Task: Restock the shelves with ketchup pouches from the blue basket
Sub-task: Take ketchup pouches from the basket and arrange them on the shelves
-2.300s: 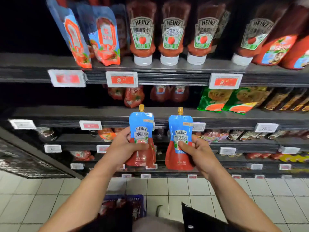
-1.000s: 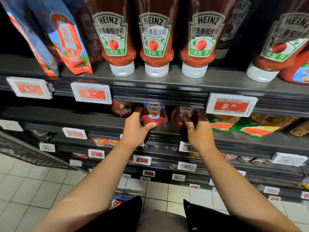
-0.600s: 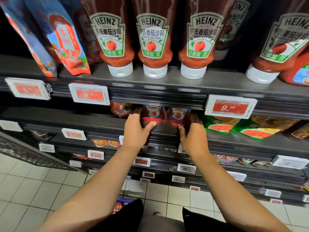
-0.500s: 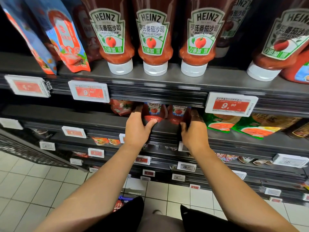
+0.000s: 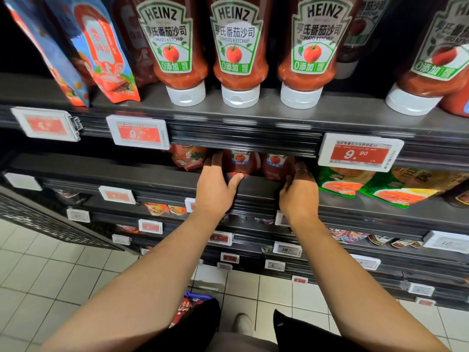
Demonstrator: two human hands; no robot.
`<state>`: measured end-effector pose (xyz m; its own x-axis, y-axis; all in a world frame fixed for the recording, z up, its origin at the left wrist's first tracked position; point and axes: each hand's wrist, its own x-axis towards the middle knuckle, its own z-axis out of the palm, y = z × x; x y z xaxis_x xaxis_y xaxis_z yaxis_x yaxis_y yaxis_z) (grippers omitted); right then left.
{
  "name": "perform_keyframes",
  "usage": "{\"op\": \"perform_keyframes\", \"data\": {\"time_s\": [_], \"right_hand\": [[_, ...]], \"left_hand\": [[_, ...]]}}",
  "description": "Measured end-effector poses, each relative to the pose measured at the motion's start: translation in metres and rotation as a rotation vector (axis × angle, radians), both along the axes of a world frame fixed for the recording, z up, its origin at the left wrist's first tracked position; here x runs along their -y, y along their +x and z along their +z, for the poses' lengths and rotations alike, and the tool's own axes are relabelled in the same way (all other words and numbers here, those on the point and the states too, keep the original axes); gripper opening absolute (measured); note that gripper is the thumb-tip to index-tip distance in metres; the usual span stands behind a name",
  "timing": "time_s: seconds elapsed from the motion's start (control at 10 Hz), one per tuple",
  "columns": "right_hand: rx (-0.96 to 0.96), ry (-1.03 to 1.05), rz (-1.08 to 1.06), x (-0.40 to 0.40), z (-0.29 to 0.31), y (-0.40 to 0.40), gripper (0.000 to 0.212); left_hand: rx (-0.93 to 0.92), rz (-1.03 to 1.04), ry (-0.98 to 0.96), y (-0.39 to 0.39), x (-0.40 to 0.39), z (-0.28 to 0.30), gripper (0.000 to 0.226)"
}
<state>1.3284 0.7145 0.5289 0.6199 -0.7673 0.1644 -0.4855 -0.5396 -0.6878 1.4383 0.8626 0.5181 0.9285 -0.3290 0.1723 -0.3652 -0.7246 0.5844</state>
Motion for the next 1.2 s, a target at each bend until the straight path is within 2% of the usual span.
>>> {"op": "perform_keyframes", "data": {"time_s": [0.2, 0.3, 0.4, 0.5, 0.6, 0.7, 0.9, 1.0, 1.1, 1.2], "right_hand": [[0.033, -0.034, 0.028, -0.005, 0.004, -0.01, 0.038], [-0.004, 0.032, 0.015, -0.007, 0.006, -0.02, 0.036], [0.007, 0.126, 0.022, -0.015, 0.005, -0.039, 0.045], [0.108, 0.16, 0.052, -0.033, 0.003, -0.062, 0.046], [0.164, 0.131, 0.104, -0.061, -0.004, -0.077, 0.035], [0.129, 0.218, 0.23, -0.103, -0.019, -0.078, 0.026], [-0.279, 0.483, 0.352, -0.212, -0.087, -0.071, 0.012], [-0.368, 0.685, 0.249, -0.271, -0.11, -0.071, 0.012], [-0.443, 0.977, 0.072, -0.332, -0.126, -0.08, 0.009], [-0.459, 1.077, -0.022, -0.38, -0.137, -0.09, 0.009]], "left_hand": [[-0.05, -0.011, -0.091, -0.002, -0.005, 0.002, 0.066], [-0.047, -0.02, -0.132, -0.005, -0.014, 0.007, 0.061], [0.002, -0.077, -0.216, -0.013, -0.037, 0.007, 0.04], [0.085, -0.164, -0.288, -0.022, -0.073, 0.0, 0.028], [0.169, -0.211, -0.278, -0.026, -0.118, -0.015, 0.015], [0.104, -0.169, -0.266, -0.033, -0.174, -0.04, 0.015], [-0.368, 0.089, -0.063, -0.05, -0.319, -0.113, 0.009], [-0.701, 0.175, -0.059, -0.059, -0.395, -0.132, 0.024], [-0.95, 0.164, -0.004, -0.064, -0.465, -0.152, 0.03], [-1.043, 0.211, 0.119, -0.067, -0.522, -0.176, 0.03]]}}
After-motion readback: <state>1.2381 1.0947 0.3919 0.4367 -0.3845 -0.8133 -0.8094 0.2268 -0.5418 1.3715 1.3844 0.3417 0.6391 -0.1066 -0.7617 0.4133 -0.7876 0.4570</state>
